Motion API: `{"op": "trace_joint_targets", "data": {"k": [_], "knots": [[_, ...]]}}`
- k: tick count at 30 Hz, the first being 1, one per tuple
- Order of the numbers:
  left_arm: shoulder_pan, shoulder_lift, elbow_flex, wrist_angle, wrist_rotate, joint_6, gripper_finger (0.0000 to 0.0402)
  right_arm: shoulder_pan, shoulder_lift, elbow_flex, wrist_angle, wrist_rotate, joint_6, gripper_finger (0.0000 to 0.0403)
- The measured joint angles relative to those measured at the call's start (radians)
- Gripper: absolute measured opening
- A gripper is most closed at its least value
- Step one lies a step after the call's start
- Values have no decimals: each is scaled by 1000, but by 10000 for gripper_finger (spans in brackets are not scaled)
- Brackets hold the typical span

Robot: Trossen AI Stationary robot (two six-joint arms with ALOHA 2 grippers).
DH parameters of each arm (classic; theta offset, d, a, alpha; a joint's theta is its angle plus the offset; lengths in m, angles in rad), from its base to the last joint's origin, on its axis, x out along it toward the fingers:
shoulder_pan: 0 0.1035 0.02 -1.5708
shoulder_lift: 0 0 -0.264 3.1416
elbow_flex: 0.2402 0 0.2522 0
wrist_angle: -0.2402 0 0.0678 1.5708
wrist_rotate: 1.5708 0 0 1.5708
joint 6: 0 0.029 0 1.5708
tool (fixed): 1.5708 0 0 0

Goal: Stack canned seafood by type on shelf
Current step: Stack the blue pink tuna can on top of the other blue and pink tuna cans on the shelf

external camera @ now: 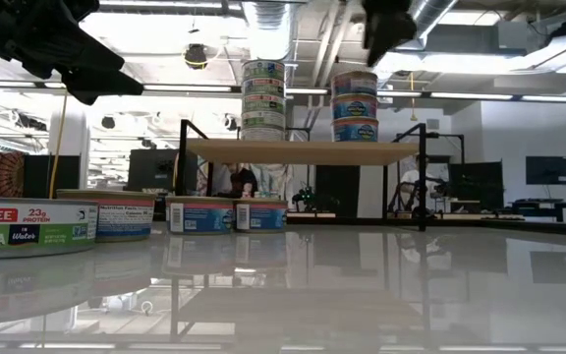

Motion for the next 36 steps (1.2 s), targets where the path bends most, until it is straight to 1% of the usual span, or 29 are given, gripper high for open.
{"op": "trace_joint_targets", "data": {"k": [2, 4, 8, 13, 15, 17, 20, 22, 26, 28, 30, 32, 34, 36], "knots": [[0, 0, 0, 0, 0, 0, 233, -1, -10, 0, -67, 0, 65, 307], [0, 0, 0, 1, 0, 0, 233, -13, -14, 0, -102, -1, 93, 307], [0, 0, 0, 2, 0, 0, 233, -72, -13, -4, -97, 2, 80, 307], [0, 0, 0, 2, 17, -8, 233, -161, -18, -53, -75, -1, 63, 306], [0, 0, 0, 2, 23, -11, 233, -180, -18, -57, -91, -1, 86, 305], [0, 0, 0, 1, 34, -18, 233, -173, -23, -57, -112, 0, 137, 305], [0, 0, 0, -4, 78, -33, 233, -120, -47, -57, -159, 0, 269, 305], [0, 0, 0, -4, 104, -48, 233, -67, -71, -57, -175, -21, 381, 305], [0, 0, 0, -41, 108, -114, 233, 52, -99, -57, -152, -98, 601, 305], [0, 1, 0, -89, 111, -158, 233, 129, -98, -81, -122, -104, 710, 305], [0, 1, 0, -145, 131, -216, 233, 203, -97, -129, -47, -109, 781, 305], [0, 1, 0, -195, 153, -274, 233, 270, -96, -197, 62, -108, 801, 305], [-1, 1, 0, -232, 155, -327, 233, 329, -96, -287, 215, -85, 799, 305], [-2, 1, 0, -250, 146, -365, 233, 371, -96, -392, 418, -42, 769, 305]]}}
